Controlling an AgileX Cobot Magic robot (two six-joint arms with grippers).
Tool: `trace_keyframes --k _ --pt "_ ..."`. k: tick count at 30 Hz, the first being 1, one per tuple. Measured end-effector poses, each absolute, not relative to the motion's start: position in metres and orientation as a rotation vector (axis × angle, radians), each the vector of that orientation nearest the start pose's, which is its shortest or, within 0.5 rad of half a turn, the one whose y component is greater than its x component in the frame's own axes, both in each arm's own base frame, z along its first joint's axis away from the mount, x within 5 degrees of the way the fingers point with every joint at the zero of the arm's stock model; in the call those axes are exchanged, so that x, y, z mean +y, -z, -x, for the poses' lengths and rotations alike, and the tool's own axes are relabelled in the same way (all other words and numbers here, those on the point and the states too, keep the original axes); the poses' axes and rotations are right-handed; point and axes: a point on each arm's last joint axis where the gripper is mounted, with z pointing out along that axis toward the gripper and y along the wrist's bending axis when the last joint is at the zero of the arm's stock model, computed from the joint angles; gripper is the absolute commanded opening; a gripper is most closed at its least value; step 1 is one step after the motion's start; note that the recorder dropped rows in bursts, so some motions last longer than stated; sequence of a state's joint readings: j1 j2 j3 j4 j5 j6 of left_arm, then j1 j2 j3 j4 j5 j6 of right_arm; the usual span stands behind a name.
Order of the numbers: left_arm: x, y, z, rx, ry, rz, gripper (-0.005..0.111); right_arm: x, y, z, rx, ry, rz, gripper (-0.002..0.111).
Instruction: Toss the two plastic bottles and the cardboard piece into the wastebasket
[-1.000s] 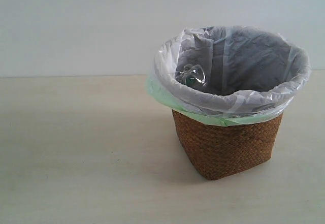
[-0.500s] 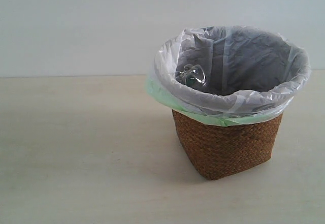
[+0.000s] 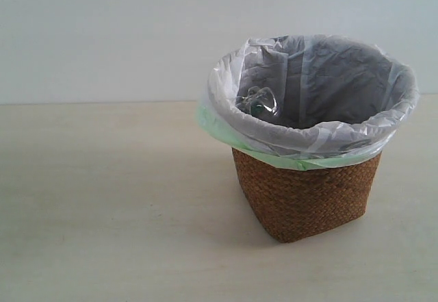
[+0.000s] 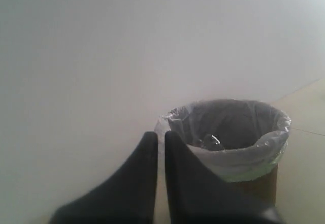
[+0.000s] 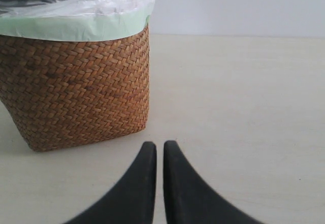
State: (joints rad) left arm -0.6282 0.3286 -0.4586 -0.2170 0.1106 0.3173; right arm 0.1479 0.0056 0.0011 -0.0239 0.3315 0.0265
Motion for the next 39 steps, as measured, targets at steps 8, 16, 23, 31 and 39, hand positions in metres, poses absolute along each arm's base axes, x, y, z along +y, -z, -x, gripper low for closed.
trace_keyframes --k 8,16,23,31,39 --pt "-0.050 -0.252 -0.072 1.512 0.454 -0.504 0.004 0.007 -0.183 -0.054 1.818 -0.100 0.126 0.002" --pt "-0.050 -0.240 -0.072 1.552 0.457 -0.507 0.004 0.007 -0.183 -0.054 1.818 -0.100 0.126 0.002" --pt "-0.050 -0.240 -0.072 1.554 0.462 -0.503 0.004 0.007 -0.183 -0.054 1.818 -0.100 0.126 0.002" --pt "-0.049 -0.242 -0.070 1.534 0.466 -0.497 0.004 0.007 -0.183 -0.054 1.818 -0.100 0.126 0.002" --pt "-0.037 -0.248 -0.062 1.451 0.424 -0.409 0.004 0.007 -0.183 -0.054 1.818 -0.100 0.126 0.002"
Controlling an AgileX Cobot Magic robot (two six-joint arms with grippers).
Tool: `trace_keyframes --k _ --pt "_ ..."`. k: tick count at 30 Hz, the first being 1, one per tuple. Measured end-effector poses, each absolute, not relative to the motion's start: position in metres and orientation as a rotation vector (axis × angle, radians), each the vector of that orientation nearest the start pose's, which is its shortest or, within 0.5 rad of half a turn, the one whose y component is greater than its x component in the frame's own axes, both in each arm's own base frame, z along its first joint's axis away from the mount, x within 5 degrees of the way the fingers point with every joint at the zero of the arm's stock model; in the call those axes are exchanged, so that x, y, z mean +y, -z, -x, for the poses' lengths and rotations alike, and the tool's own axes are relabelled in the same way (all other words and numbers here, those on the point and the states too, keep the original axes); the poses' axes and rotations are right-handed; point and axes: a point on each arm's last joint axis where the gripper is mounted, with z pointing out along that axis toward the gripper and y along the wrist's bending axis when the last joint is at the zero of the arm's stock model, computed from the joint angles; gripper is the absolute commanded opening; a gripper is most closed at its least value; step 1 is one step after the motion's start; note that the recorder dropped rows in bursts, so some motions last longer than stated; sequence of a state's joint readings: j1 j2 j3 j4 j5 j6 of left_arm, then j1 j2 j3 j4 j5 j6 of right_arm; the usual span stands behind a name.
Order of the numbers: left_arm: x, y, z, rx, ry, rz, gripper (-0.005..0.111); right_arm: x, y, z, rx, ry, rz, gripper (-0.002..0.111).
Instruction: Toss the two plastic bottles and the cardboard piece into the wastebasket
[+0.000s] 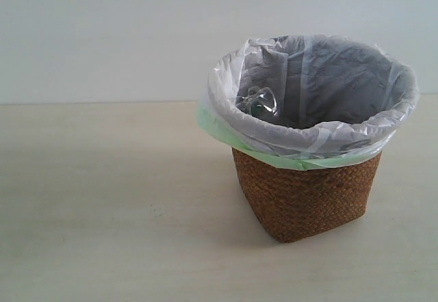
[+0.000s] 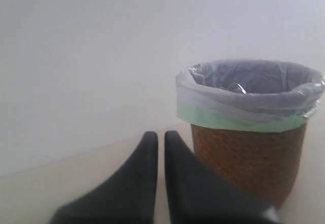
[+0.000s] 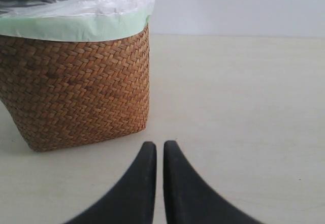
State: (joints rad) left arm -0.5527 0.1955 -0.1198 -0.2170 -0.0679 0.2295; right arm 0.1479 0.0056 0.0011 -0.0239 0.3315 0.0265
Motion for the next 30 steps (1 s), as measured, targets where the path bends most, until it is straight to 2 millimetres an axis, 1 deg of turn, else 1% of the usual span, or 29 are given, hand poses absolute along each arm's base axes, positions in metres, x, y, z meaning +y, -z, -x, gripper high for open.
trace_keyframes --k 8,14,30 --pt "-0.016 -0.255 -0.054 1.362 0.245 -0.215 0.004 0.007 -0.183 -0.054 1.818 -0.100 0.126 0.002" --pt "-0.008 -0.258 -0.048 1.314 0.138 -0.119 0.004 0.007 -0.183 -0.054 1.818 -0.100 0.126 0.002" --pt "-0.006 -0.259 -0.047 1.301 0.115 -0.099 0.004 0.007 -0.183 -0.054 1.818 -0.100 0.126 0.002"
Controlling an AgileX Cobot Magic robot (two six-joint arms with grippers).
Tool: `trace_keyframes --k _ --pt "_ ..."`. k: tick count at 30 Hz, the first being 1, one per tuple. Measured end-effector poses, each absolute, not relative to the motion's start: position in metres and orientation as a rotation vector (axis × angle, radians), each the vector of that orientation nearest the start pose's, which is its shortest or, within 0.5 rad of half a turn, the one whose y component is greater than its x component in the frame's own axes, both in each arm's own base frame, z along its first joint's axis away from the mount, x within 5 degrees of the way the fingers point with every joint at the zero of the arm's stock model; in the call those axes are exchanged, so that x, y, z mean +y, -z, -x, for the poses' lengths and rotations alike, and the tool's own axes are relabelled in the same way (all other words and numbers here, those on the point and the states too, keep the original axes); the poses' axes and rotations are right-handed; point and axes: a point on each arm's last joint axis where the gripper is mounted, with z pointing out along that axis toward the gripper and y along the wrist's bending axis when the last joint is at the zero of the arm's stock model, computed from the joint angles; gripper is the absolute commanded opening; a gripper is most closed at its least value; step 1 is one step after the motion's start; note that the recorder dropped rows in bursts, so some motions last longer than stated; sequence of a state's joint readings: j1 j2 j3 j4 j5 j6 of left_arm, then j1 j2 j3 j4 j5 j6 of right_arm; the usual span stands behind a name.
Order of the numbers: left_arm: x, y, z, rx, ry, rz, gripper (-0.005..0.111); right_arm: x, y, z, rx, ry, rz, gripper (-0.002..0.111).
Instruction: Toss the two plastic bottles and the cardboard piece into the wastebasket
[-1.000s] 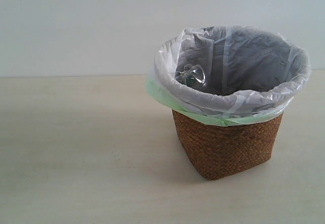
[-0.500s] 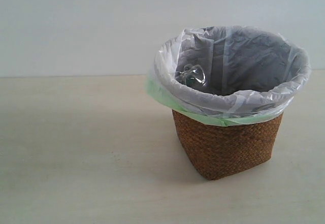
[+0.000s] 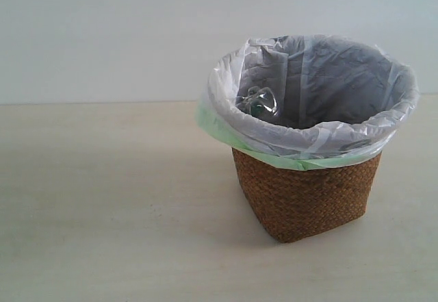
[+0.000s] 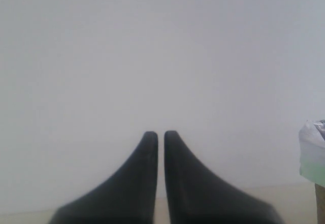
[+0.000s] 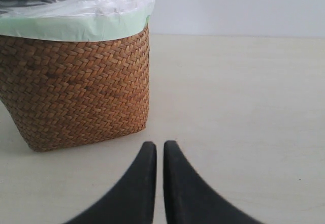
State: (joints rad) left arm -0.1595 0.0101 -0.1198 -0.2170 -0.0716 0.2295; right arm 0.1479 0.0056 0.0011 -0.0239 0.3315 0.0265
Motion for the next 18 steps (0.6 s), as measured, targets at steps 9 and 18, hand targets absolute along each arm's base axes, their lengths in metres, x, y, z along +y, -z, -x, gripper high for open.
trace_keyframes --k 9,18 --pt "-0.0030 -0.2602 -0.0461 1.286 0.063 -0.058 0.004 0.0073 -0.1826 -0.0536 1.818 -0.100 0.126 0.002" --pt "0.0009 -0.2547 -0.0477 1.274 0.065 0.062 0.004 0.0073 -0.1826 -0.0536 1.818 -0.100 0.126 0.002"
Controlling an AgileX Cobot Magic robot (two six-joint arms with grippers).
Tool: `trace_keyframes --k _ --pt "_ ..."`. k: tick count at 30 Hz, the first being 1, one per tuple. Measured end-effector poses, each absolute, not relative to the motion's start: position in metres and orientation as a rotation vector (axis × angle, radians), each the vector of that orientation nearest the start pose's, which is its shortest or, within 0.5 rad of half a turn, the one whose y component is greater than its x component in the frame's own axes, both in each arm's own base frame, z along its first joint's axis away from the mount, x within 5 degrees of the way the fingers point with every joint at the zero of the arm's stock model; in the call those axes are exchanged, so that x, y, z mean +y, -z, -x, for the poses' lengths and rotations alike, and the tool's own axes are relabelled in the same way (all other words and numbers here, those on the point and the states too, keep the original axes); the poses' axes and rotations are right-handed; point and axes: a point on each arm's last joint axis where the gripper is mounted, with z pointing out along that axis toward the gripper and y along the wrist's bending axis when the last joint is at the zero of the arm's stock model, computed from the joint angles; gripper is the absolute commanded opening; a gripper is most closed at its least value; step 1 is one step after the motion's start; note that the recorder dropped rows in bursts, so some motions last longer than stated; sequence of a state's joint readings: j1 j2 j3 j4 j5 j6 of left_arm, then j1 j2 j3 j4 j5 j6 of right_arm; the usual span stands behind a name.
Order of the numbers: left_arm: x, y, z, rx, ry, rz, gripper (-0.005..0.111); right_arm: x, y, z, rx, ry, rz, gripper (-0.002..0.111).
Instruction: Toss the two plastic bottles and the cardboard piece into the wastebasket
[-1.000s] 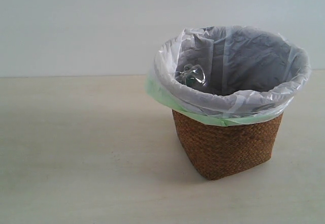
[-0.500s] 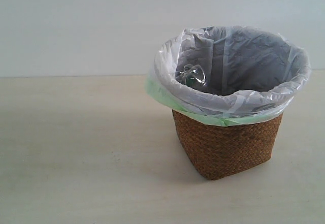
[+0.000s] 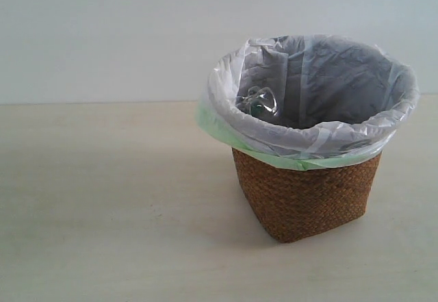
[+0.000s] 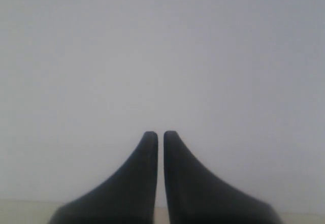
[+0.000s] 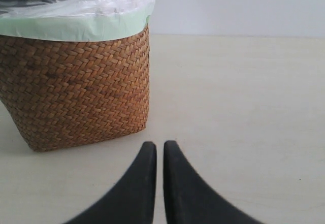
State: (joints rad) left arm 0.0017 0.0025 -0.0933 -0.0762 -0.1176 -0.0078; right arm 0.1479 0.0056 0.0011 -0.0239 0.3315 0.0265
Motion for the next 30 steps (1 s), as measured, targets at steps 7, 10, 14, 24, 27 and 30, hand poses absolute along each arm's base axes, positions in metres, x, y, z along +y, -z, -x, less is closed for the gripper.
trace_keyframes --k 7,10,14,24,27,30 --pt "-0.001 -0.234 -0.052 1.264 0.056 0.028 0.004 0.007 -0.183 -0.054 1.818 -0.100 0.126 0.002" --pt "-0.002 -0.234 -0.052 1.262 0.054 0.022 0.004 0.007 -0.183 -0.054 1.818 -0.100 0.126 0.002" --pt "-0.002 -0.234 -0.052 1.266 0.052 0.021 0.004 0.007 -0.183 -0.054 1.818 -0.100 0.126 0.002" --pt "0.002 -0.214 -0.056 1.492 -0.010 0.042 0.004 0.007 -0.183 -0.054 1.818 -0.100 0.126 0.002" --pt "0.003 -0.205 -0.056 1.587 -0.044 0.026 0.004 0.007 -0.183 -0.054 1.818 -0.100 0.126 0.002" --pt "0.004 -0.196 -0.056 1.680 -0.081 0.002 0.004 0.007 -0.183 -0.054 1.818 -0.100 0.126 0.002"
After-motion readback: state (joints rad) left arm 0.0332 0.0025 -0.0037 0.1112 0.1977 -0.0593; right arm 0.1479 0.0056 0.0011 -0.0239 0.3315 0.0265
